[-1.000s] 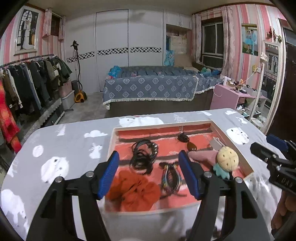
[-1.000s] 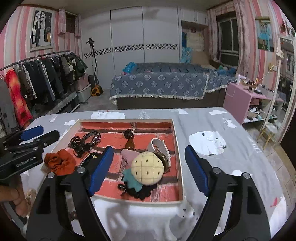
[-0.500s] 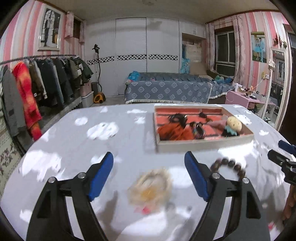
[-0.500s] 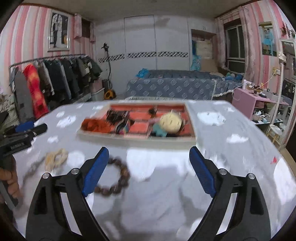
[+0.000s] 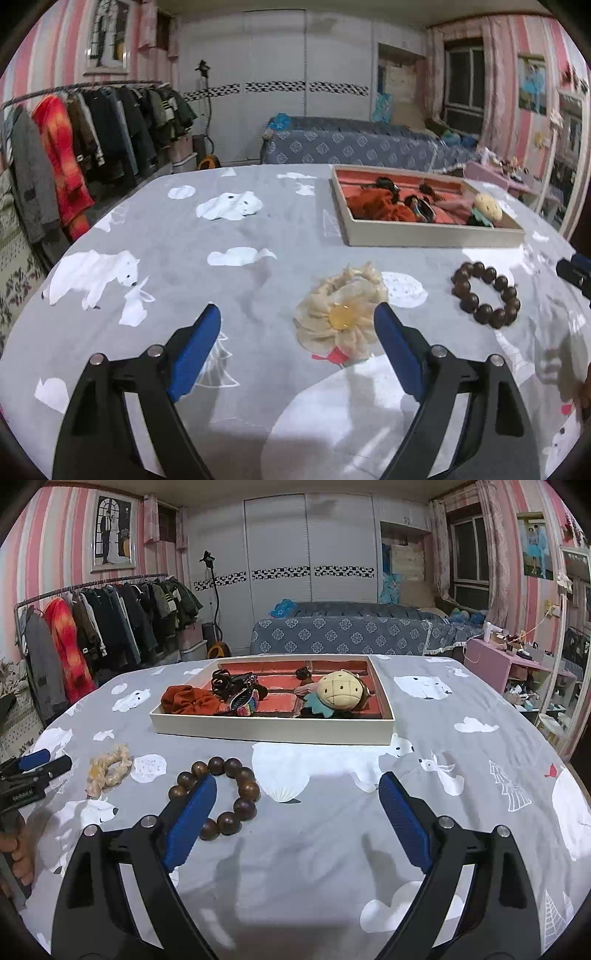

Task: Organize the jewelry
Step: 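Withdraw both tools from the tray toward the remaining jewelry, then grasp the cream flower scrunchie with the left tool while the right tool grasps the wooden bead bracelet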

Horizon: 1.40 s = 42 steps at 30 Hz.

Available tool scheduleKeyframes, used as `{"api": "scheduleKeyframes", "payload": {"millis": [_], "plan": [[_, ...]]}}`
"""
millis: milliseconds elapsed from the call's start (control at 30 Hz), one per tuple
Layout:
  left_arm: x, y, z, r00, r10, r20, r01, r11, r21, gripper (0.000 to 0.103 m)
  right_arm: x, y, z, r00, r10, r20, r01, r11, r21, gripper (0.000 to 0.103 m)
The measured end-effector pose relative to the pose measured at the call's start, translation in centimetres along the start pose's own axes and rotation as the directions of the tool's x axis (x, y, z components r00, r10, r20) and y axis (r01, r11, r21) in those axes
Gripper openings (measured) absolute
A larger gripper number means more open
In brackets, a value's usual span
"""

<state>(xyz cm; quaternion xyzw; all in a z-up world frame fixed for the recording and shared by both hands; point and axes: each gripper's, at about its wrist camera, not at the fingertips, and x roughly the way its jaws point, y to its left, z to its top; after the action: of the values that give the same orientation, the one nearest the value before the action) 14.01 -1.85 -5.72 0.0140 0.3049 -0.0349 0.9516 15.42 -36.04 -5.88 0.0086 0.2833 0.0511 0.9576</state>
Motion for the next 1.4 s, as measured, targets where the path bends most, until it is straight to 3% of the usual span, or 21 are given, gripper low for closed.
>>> {"api": "scheduleKeyframes", "payload": {"millis": [133,233,433,600,667,733,867,967,1000,1100,1200,1400], "plan": [[0.9,-0.5,0.1,0.999,-0.01,-0.039,0.011,1.0,0.028,0.083,0.0,0.2,0.0,1.0,-0.001,-0.006,0.001,1.0,-0.002,0.089],[2.1,-1.1,0.2,0.993,-0.058,-0.104,0.062,0.997,0.037,0.083,0.2,0.5,0.1,1.0,0.004,-0.018,-0.004,1.0,-0.015,0.09],[5.3,-2.1,0.9,0.979,-0.033,-0.203,0.044,0.998,0.051,0.083,2.5,1.6,1.4,0.993,0.054,-0.11,-0.055,0.998,-0.011,0.091],[7.8,-2.8,1.5,0.966,-0.004,-0.257,0.032,0.994,0.106,0.083,5.5,2.9,1.9,0.981,-0.027,-0.193,0.013,0.997,-0.074,0.09],[8.4,-2.8,1.6,0.962,-0.02,-0.273,0.051,0.993,0.105,0.08,6.7,3.0,2.0,0.975,-0.04,-0.22,0.024,0.997,-0.077,0.084],[8.4,-2.9,1.6,0.961,-0.041,-0.272,0.073,0.992,0.107,0.066,8.1,3.3,2.1,0.966,-0.059,-0.25,0.037,0.995,-0.091,0.075],[8.3,-3.3,1.6,0.962,-0.067,-0.265,0.101,0.988,0.119,0.051,10.7,4.6,1.1,0.942,-0.065,-0.329,0.021,0.991,-0.136,0.043],[8.3,-3.3,1.7,0.963,-0.081,-0.258,0.112,0.988,0.11,0.037,11.5,5.2,1.1,0.938,-0.075,-0.339,0.018,0.986,-0.168,0.037],[8.4,-3.2,1.8,0.963,-0.087,-0.256,0.116,0.988,0.101,0.031,11.6,5.3,1.1,0.938,-0.067,-0.34,0.008,0.985,-0.17,0.026],[8.1,-2.8,2.0,0.965,-0.119,-0.234,0.135,0.989,0.053,0.026,11.5,5.8,1.1,0.942,-0.061,-0.331,-0.004,0.981,-0.192,0.022],[7.1,-2.6,2.3,0.975,-0.122,-0.186,0.13,0.991,0.035,0.024,10.8,5.0,1.4,0.95,-0.027,-0.311,-0.019,0.989,-0.144,0.02],[3.4,-3.0,4.1,0.985,-0.159,-0.071,0.161,0.987,0.013,0.023,6.1,4.8,3.0,0.982,0.047,-0.186,-0.065,0.993,-0.097,0.02]]}}
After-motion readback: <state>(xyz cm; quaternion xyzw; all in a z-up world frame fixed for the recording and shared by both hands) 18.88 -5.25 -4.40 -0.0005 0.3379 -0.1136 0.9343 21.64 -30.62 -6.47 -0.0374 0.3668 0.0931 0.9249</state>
